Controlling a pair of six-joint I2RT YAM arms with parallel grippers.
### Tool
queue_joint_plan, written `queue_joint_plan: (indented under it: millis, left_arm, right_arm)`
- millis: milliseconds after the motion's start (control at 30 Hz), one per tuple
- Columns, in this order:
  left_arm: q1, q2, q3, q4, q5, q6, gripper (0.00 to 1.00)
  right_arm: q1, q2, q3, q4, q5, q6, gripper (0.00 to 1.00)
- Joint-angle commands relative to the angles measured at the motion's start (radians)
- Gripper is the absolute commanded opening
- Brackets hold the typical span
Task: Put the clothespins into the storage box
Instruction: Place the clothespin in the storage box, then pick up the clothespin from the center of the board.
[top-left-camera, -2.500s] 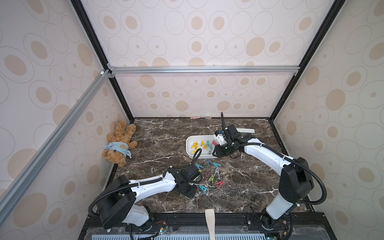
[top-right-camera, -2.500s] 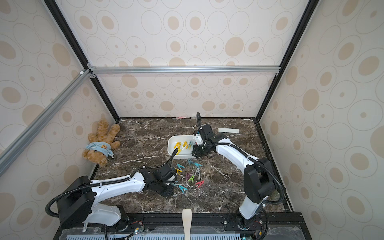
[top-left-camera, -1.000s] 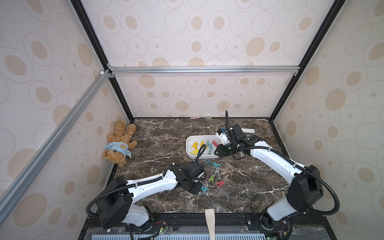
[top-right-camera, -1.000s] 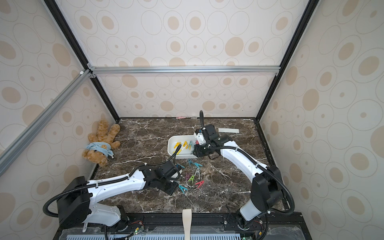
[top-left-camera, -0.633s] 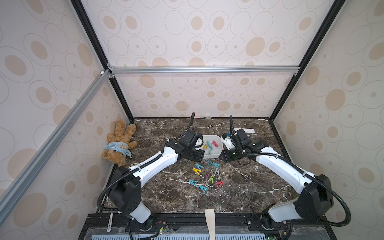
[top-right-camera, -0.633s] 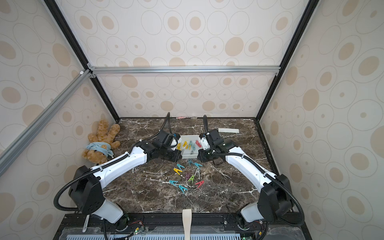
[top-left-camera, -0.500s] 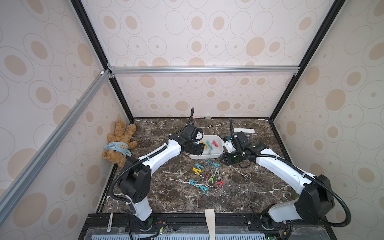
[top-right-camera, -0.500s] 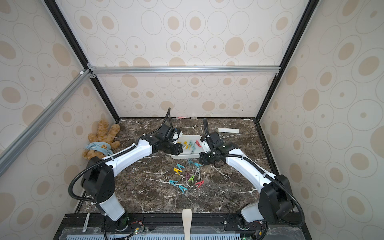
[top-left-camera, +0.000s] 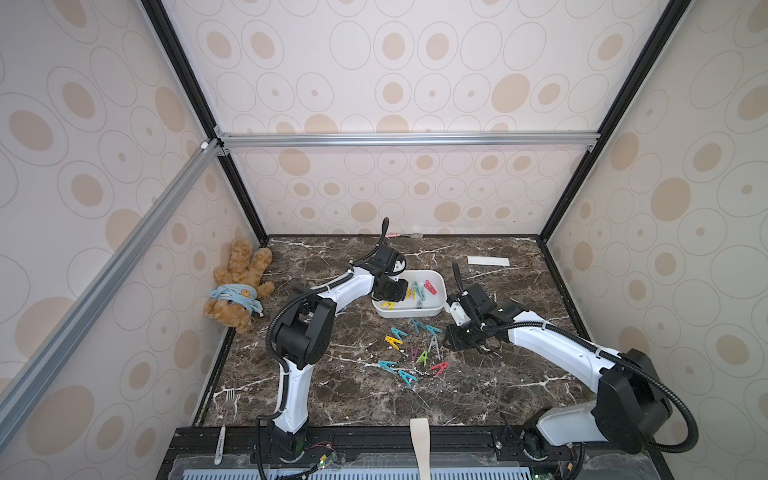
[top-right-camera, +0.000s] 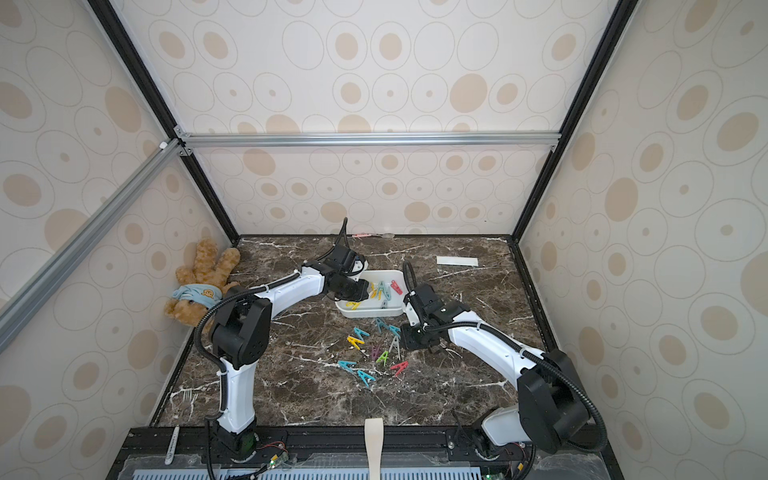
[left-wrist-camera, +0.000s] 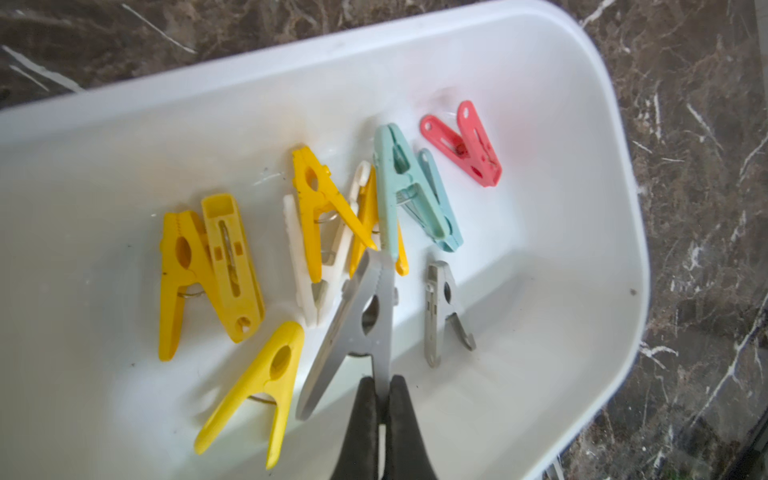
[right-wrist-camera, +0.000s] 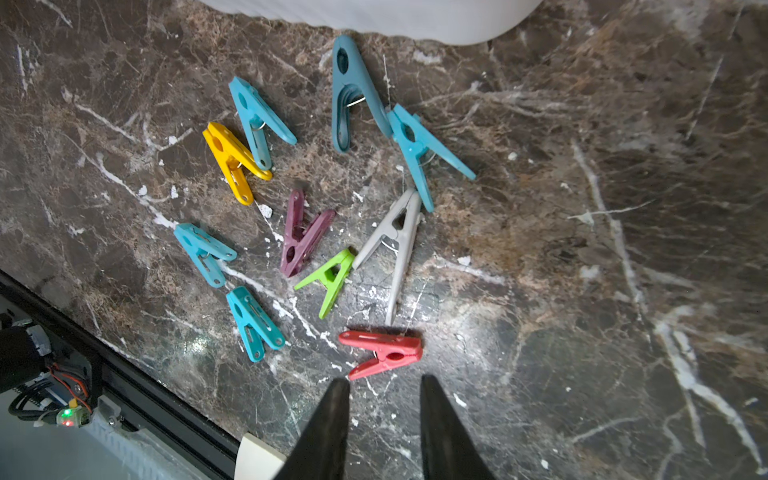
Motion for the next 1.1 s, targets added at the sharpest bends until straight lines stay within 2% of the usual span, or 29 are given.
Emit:
queue_joint_plan:
  millis: [0,133,333,533,600,800,1067]
  left_arm:
    - [0.025,0.025,0.054,0.021,-0.005,0.003,0.05]
    - [0.034,0.057,0.09,0.01,0.003,0.008,0.11]
    - [0.034,0.051,0.121,-0.016,-0.006,0.026,0.28]
    - [0.034,-0.02,0.094,-0.005,-0.01,0.023,0.32]
    - [0.034,-0.055,0.075,0.0,-0.011,0.02,0.33]
    - [0.032,-0.221,-0.059,0.046,-0.032,0.003,0.36]
    - [0.032,-0.462,-0.339,0.138,-0.06,-0.054,0.38]
  right_arm:
    - [0.014,0.035,-0.002,0.034,0.016,0.022,0.33]
    - [0.018,0.069,0.002,0.055,0.01,0.023,0.33]
    - [0.031,0.092,0.019,0.05,0.024,0.016,0.33]
    - [0.045,0.096,0.023,0.032,0.051,0.009,0.34]
    - [0.061,0.095,0.029,0.017,0.077,0.005,0.37]
    - [0.094,0.102,0.044,-0.018,0.132,0.011,0.39]
    - [0.156,0.158,0.039,-0.006,0.204,0.059,0.35]
